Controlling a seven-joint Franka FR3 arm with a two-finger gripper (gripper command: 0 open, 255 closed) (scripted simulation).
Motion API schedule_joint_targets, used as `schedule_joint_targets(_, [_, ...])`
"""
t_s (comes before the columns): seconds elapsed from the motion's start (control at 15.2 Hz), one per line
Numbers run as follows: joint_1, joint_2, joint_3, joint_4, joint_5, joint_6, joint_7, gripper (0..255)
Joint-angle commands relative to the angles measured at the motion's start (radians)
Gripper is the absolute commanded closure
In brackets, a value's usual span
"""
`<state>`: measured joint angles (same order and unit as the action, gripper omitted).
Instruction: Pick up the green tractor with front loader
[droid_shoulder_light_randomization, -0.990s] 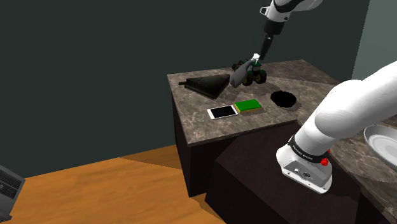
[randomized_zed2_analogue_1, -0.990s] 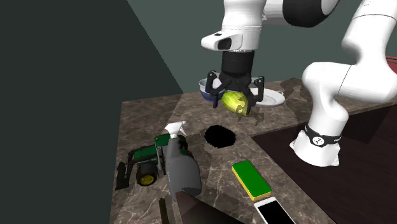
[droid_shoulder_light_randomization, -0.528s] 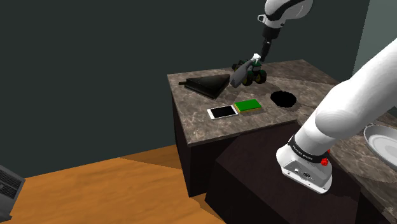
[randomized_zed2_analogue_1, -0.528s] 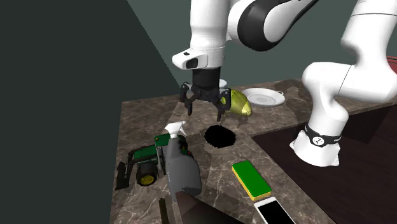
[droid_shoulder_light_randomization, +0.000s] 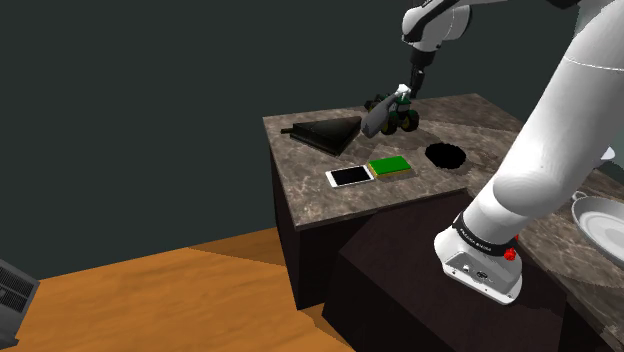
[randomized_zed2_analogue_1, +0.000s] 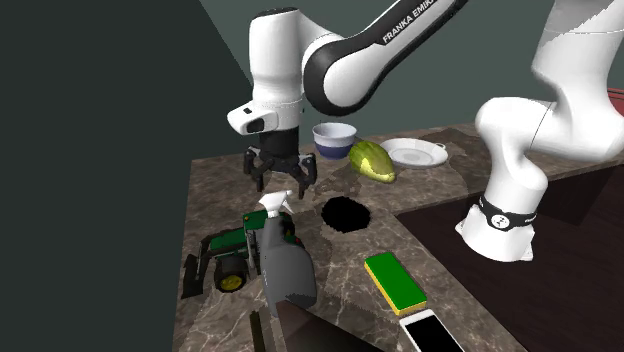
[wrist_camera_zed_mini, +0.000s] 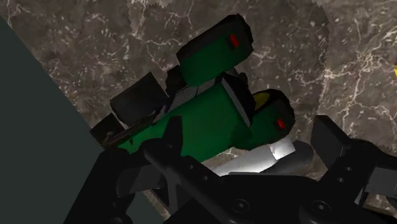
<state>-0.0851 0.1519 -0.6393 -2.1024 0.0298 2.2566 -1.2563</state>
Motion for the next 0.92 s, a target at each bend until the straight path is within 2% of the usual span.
schedule_joint_targets(0.0, [-0.034,0.093,0.005,0.068,0.057,0.012,-0.084,0])
schedule_joint_targets(0.07, [-0.049,0.125,0.011,0.094,0.074,0.014,-0.109,0])
schedule_joint_targets(0.66, [-0.072,0.191,0.038,0.065,0.124,0.098,-0.137,0])
schedule_joint_targets(0.73, [-0.072,0.19,0.038,0.064,0.123,0.099,-0.137,255])
schedule_joint_targets(0.86, [-0.073,0.191,0.039,0.065,0.124,0.099,-0.138,255])
